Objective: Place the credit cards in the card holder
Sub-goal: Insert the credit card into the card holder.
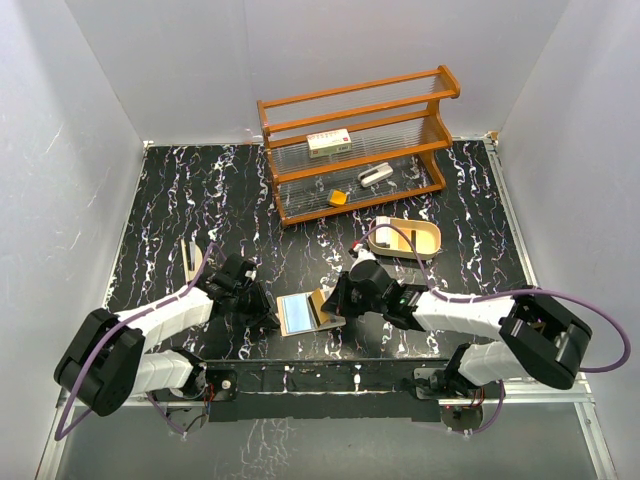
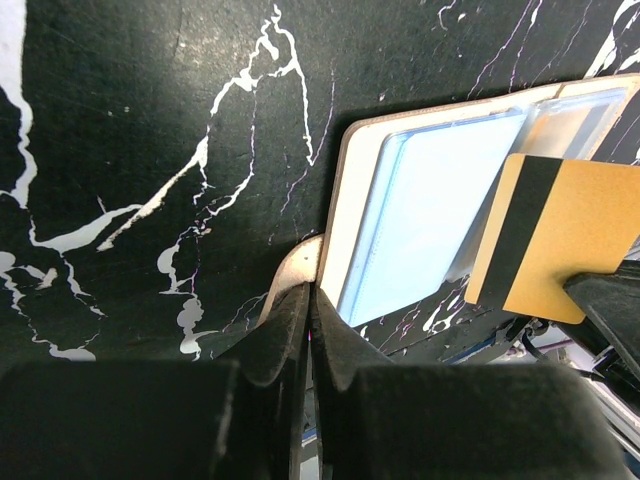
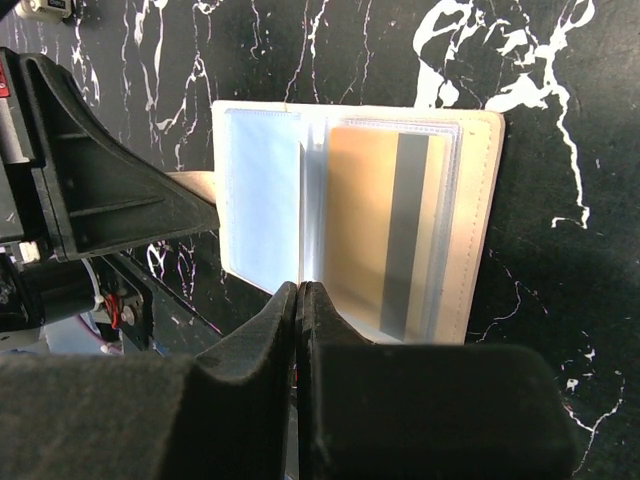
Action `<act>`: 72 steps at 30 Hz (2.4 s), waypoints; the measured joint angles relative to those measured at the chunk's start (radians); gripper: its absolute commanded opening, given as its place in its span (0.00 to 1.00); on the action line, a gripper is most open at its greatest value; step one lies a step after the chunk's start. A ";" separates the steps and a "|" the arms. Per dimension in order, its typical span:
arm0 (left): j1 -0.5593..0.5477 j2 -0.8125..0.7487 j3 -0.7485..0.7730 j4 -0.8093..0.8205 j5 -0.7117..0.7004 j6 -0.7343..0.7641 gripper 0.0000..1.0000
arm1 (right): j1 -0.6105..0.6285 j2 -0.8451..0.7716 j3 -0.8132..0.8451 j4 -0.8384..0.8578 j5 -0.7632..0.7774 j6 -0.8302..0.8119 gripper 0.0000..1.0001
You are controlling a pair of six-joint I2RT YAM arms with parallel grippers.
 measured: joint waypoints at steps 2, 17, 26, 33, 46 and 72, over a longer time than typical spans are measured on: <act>0.000 0.000 0.000 0.000 0.000 0.000 0.04 | 0.000 0.010 0.000 0.006 0.000 0.000 0.00; 0.000 0.006 0.006 -0.006 0.000 0.008 0.05 | -0.010 0.103 -0.005 0.098 -0.018 0.000 0.03; 0.000 0.035 0.045 -0.043 -0.016 0.037 0.13 | -0.046 0.139 0.001 0.108 -0.088 -0.036 0.03; 0.032 0.037 0.071 -0.069 -0.063 0.046 0.20 | -0.069 0.176 0.070 0.051 -0.173 -0.116 0.03; 0.040 0.091 0.113 -0.081 -0.062 0.055 0.15 | -0.099 0.219 0.087 0.046 -0.223 -0.101 0.02; 0.051 0.043 0.004 0.077 0.043 -0.039 0.14 | -0.100 0.203 0.008 0.155 -0.164 0.061 0.02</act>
